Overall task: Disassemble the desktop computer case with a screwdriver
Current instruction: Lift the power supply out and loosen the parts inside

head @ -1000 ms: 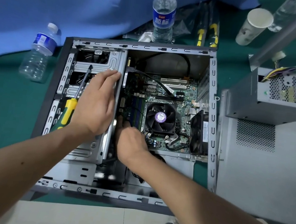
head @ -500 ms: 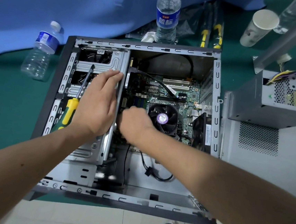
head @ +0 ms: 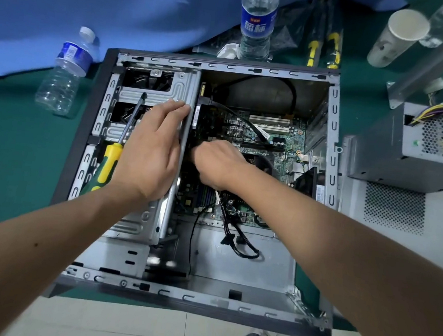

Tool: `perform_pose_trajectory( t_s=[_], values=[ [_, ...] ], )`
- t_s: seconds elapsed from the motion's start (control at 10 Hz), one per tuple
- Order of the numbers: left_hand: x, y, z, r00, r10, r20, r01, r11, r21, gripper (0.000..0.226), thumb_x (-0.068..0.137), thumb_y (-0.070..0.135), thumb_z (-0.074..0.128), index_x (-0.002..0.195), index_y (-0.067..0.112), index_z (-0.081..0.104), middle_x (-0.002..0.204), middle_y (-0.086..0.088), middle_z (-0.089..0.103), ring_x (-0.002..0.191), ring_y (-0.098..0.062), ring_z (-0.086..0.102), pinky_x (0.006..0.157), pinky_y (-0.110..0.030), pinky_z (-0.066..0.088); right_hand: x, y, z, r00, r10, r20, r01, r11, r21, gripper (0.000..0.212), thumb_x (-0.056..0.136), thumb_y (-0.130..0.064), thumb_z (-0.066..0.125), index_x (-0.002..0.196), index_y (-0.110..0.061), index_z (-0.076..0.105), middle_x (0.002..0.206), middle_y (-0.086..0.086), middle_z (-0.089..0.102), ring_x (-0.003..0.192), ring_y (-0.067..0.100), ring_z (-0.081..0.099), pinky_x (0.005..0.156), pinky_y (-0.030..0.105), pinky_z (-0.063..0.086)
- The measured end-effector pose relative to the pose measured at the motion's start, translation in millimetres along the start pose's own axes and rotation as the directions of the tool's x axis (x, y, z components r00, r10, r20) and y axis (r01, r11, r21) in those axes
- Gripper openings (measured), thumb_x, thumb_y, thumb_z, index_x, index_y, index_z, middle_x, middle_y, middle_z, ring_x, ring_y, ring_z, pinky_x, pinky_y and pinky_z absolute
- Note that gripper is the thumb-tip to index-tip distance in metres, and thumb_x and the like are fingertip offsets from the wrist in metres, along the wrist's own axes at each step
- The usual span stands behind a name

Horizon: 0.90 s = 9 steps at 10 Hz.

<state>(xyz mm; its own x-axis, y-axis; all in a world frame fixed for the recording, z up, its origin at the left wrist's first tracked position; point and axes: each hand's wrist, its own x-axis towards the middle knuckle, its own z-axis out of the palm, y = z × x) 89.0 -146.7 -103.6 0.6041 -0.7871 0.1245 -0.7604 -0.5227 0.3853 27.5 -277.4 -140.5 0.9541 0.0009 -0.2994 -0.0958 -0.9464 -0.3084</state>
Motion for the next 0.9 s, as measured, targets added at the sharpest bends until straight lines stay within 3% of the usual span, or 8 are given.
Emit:
perform_pose_trajectory(
  t_s=[0.1, 0.2, 0.3, 0.4, 0.9],
  values=[
    [0.3, -0.4, 0.5, 1.0, 0.002, 0.0, -0.002, 1.0, -0.004, 0.05, 0.095, 0.013, 0.033, 0.144, 0.004, 0.044, 0.148, -0.012, 0.041, 0.136, -0.026, 0.039, 0.115, -0.038, 0.032, 1.9, 1.0, -2.1, 0.995, -0.075, 0.067, 0.078, 0.996, -0.042, 0.017, 0.083, -0.005, 0.057, 0.079, -0.018, 0.048, 0.069, 0.001, 0.047, 0.087, 0.033, 0.063, 0.064, 0.03, 0.037],
    [0.4, -0.7, 0.9, 1.0, 0.004, -0.001, -0.004, 1.0, -0.003, 0.051, 0.095, 0.013, 0.033, 0.144, 0.004, 0.044, 0.147, -0.013, 0.042, 0.136, -0.026, 0.039, 0.115, -0.039, 0.032, 8.3, 3.0, -6.2, 0.985, -0.144, 0.096, 0.151, 0.986, -0.074, 0.014, 0.087, -0.005, 0.053, 0.094, -0.014, 0.06, 0.091, 0.01, 0.063, 0.094, 0.033, 0.063, 0.067, 0.029, 0.036],
    [0.3, -1.0, 1.0, 1.0, 0.005, -0.007, -0.005, 1.0, 0.003, 0.051, 0.095, 0.013, 0.033, 0.143, 0.004, 0.044, 0.147, -0.014, 0.042, 0.136, -0.027, 0.039, 0.115, -0.04, 0.033, 16.5, 4.7, -7.6, 0.978, -0.18, 0.102, 0.187, 0.981, -0.058, 0.027, 0.092, -0.011, 0.047, 0.114, -0.009, 0.063, 0.118, 0.015, 0.065, 0.107, 0.034, 0.061, 0.073, 0.028, 0.035],
    [0.7, -0.8, 1.3, 1.0, 0.01, -0.009, -0.01, 1.0, 0.001, 0.051, 0.095, 0.014, 0.033, 0.143, 0.004, 0.044, 0.147, -0.013, 0.042, 0.136, -0.026, 0.039, 0.115, -0.038, 0.033, 17.7, 6.3, -7.3, 0.99, -0.105, 0.093, 0.103, 0.994, 0.026, 0.033, 0.095, -0.019, 0.044, 0.121, -0.01, 0.062, 0.125, 0.017, 0.062, 0.114, 0.034, 0.058, 0.077, 0.028, 0.034],
    [0.7, -0.1, 1.1, 1.0, 0.008, -0.014, -0.008, 1.0, 0.003, 0.051, 0.095, 0.015, 0.033, 0.143, 0.003, 0.044, 0.146, -0.014, 0.043, 0.135, -0.027, 0.04, 0.114, -0.039, 0.034, 13.8, 0.0, -9.2, 0.987, -0.116, 0.108, 0.112, 0.993, 0.045, 0.033, 0.099, -0.025, 0.04, 0.113, -0.008, 0.065, 0.117, 0.014, 0.066, 0.108, 0.03, 0.061, 0.072, 0.026, 0.033]
  ],
)
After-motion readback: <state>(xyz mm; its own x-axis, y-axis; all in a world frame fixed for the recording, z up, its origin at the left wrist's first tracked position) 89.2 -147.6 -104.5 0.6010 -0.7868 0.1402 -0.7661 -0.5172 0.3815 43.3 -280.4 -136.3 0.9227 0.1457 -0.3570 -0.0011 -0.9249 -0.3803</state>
